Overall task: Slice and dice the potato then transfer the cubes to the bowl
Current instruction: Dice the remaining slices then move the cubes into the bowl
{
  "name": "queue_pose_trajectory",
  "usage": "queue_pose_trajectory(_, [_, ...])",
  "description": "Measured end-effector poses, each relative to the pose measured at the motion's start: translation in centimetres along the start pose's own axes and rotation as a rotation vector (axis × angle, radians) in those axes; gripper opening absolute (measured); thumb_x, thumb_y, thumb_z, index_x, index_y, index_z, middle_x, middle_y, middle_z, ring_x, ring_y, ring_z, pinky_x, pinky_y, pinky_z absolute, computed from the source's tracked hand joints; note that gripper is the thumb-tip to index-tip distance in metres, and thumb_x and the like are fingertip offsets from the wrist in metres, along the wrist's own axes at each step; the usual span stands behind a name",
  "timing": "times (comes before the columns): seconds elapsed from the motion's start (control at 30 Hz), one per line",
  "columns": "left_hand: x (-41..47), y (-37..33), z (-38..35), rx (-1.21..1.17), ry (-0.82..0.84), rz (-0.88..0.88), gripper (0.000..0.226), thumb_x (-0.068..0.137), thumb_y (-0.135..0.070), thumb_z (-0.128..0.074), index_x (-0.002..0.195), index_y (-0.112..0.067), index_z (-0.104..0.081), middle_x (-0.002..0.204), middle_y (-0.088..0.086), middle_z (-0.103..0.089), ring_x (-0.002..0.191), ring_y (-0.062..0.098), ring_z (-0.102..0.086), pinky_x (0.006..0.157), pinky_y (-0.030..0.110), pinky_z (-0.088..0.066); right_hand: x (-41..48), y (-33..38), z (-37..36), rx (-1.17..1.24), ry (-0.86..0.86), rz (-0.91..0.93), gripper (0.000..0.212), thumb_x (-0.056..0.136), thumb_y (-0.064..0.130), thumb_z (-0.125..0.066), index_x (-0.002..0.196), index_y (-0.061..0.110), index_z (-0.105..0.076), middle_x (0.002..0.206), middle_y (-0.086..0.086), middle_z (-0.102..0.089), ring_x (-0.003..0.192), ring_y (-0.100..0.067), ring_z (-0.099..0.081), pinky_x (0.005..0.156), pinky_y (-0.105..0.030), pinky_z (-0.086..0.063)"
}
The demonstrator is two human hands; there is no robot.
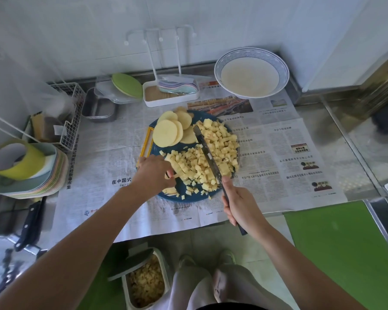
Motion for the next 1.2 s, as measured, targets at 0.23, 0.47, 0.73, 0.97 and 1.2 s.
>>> queue_pose_trajectory(0.23, [-2.3, 1.9, -1.6, -0.016, 0.071, 0.068, 0.018, 0.087, -0.039, -0.06, 0.102, -0.029, -0.066, 0.097, -0.009, -0.046, 0.097, 0.011, -0.051, 0.095, 0.03, -0.029, 0.5, 0.6, -1.2, -0.008, 0.02, 0.035, 0.063, 0.096, 0.055, -0.032, 0.06, 0.005, -0.044, 0.044, -0.003, -0.035, 0.032, -0.013, -0.033, 0.038, -0.025, -0.033])
queue_pose_trajectory(0.47, [-2.9, 1.5, -1.8, -0.019, -0.034, 0.061, 0.013, 0.088, -0.035, -0.06, 0.095, -0.026, -0.067, 0.089, -0.011, -0.045, 0.095, 0.012, -0.052, 0.092, 0.027, -0.024, 0.7, 0.9, -1.6, -0.03, 0.011, 0.03, 0.06, 0.097, 0.053, -0.032, 0.062, 0.005, -0.045, 0.043, 0.0, -0.035, 0.032, -0.011, -0.033, 0.04, -0.026, -0.032])
queue_pose_trajectory(0.73, [-2.2, 4.0, 0.0, -0.291, -0.201, 0.074, 0.011, 0.083, -0.028, -0.073, 0.085, -0.018, -0.07, 0.086, -0.003, -0.056, 0.073, 0.014, -0.057, 0.084, 0.032, -0.035, 1.1, 1.1, -2.0, -0.028, 0.002, 0.021, 0.062, 0.095, 0.056, -0.033, 0.062, 0.005, -0.045, 0.046, -0.003, -0.034, 0.034, -0.011, -0.032, 0.044, -0.029, -0.03])
queue_pose_trajectory(0.97, [1.6, 8.1, -0.9, -0.433, -0.027, 0.177, 0.018, 0.088, -0.008, -0.064, 0.105, -0.013, -0.067, 0.102, 0.002, -0.059, 0.088, 0.014, -0.055, 0.075, 0.021, -0.041, 0.8, 0.8, -2.9, -0.033, 0.028, 0.005, 0.066, 0.095, 0.056, -0.032, 0.059, 0.002, -0.044, 0.041, 0.0, -0.034, 0.031, -0.01, -0.031, 0.042, -0.028, -0.03])
queue_pose_trajectory(1.2, [3.1, 8.3, -2.3, -0.484, 0.084, 0.187, 0.007, 0.085, -0.013, -0.063, 0.082, -0.019, -0.065, 0.08, -0.006, -0.063, 0.082, 0.016, -0.061, 0.07, 0.021, -0.049, 0.4, 0.3, -3.4, -0.042, 0.031, 0.011, 0.075, 0.095, 0.054, -0.032, 0.063, -0.012, -0.042, 0.044, -0.005, -0.034, 0.032, -0.011, -0.03, 0.042, -0.028, -0.028])
Point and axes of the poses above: each hand's wrist, its own x-axis towards the middle knuckle, its own z-axis out of the back of the hand, y = z × x, the point moved 7 cm from there along x, towards the middle knuckle
